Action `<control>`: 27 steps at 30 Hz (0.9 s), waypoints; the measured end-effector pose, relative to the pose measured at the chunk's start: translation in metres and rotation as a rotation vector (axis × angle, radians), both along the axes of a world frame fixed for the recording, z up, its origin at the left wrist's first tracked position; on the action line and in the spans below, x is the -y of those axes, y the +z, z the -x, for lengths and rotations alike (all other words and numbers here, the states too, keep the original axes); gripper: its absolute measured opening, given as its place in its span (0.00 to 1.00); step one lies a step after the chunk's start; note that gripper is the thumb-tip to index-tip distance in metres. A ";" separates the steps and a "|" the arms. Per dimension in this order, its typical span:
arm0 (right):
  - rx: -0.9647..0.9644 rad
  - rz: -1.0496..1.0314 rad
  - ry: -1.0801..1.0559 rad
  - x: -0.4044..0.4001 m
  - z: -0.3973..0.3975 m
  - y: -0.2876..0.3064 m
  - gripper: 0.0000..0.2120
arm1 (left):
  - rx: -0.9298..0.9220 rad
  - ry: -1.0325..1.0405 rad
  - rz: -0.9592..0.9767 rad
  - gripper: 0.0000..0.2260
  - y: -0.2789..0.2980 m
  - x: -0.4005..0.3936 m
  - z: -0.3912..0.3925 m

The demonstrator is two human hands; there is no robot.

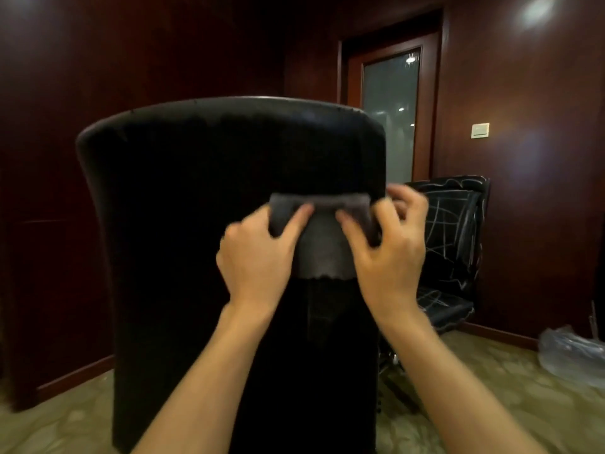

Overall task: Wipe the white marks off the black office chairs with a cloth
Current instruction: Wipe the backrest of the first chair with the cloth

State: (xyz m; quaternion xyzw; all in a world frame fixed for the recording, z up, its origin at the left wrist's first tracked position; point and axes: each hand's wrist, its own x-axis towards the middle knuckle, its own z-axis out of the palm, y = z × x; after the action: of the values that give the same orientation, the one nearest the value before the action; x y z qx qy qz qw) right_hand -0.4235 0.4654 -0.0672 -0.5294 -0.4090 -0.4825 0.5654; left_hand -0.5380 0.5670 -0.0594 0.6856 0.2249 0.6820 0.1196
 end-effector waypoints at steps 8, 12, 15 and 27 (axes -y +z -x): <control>-0.292 0.137 -0.018 -0.003 0.001 -0.146 0.16 | -0.360 0.043 0.285 0.34 -0.140 0.009 0.000; -0.217 0.115 -0.052 0.010 -0.009 -0.095 0.18 | -0.221 0.072 0.142 0.29 -0.086 0.012 -0.008; -0.252 -0.031 0.056 0.015 -0.020 -0.042 0.14 | -0.074 -0.025 0.033 0.23 -0.034 0.025 -0.017; -0.673 0.082 0.173 0.020 -0.037 -0.221 0.13 | -0.721 0.016 0.202 0.19 -0.188 0.040 -0.034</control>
State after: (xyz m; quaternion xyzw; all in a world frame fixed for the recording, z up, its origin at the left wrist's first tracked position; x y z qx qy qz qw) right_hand -0.3868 0.4458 -0.2885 -0.6445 -0.2621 -0.2143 0.6855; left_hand -0.5041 0.5272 -0.2472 0.8646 0.3241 0.3722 0.0944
